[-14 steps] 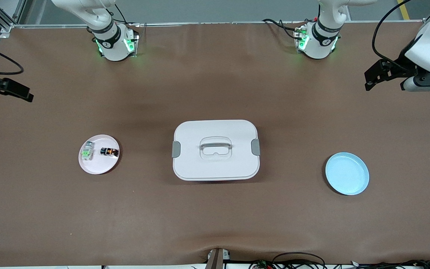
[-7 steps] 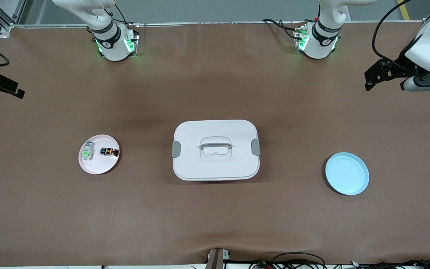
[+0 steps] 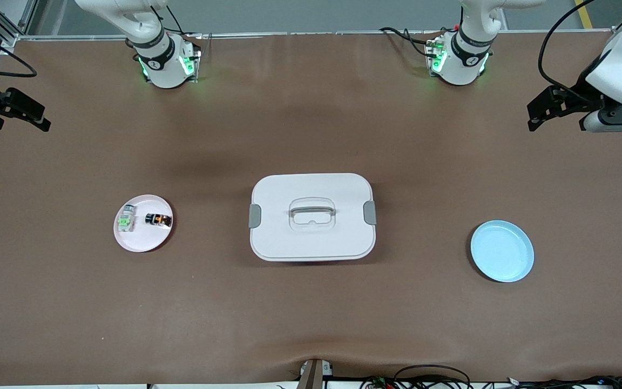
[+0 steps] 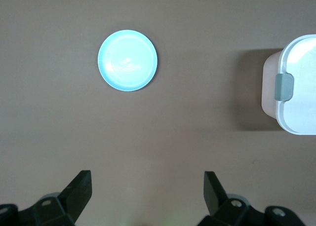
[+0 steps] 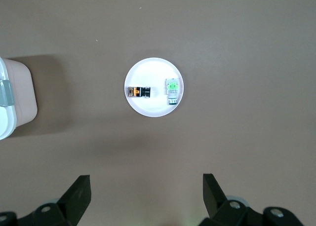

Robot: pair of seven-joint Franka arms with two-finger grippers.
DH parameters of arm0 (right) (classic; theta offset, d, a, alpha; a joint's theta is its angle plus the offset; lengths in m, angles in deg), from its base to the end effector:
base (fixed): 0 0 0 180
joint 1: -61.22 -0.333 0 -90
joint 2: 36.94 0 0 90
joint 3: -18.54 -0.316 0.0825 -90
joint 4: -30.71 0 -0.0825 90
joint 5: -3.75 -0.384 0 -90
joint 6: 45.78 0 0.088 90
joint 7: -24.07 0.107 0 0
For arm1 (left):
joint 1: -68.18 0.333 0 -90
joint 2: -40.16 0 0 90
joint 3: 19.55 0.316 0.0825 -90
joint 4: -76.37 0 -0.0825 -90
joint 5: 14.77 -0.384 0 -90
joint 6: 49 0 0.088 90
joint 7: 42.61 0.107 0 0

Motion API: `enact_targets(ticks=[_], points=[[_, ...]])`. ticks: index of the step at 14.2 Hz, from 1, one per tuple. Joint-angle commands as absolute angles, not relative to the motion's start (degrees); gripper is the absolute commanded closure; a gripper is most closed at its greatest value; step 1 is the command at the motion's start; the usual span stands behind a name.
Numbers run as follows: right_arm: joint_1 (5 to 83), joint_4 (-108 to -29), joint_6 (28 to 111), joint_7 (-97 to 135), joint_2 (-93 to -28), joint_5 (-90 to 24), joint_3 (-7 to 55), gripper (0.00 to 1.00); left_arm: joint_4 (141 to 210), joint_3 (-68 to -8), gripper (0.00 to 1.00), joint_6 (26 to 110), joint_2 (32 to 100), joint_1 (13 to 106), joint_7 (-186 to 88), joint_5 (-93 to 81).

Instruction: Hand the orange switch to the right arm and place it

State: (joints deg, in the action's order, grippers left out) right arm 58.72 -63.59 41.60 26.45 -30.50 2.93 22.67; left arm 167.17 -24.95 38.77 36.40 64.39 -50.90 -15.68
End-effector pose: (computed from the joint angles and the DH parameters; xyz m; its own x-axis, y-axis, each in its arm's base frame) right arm 0.5142 -0.0153 0.6452 0.9976 -0.0687 -0.0096 -0.0689 -0.9974 -0.0220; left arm 0.5235 -0.0848 0.6499 0.9998 -0.0150 0.0155 -0.0147 -0.9997 -0.0200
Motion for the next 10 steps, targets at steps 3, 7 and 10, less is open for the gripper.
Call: enact_targets(ticks=[3, 7, 10], points=[[58.85, -61.58, 40.27, 25.74, -30.26, 5.59, 21.01, 0.0, 165.67, -24.82, 0.0, 38.19, 36.47, 64.49, -50.43, -15.73], [58.94, -61.49, 39.91, 26.35, -30.35, 5.34, 21.0, 0.0, 165.41, -24.74, 0.0, 38.19, 36.47, 64.49, -50.43, -15.73], [59.03, -60.97, 39.91, 26.44, -30.35, 5.16, 21.09, 0.0, 165.41, -24.65, 0.0, 38.19, 36.47, 64.49, -50.35, -15.73]])
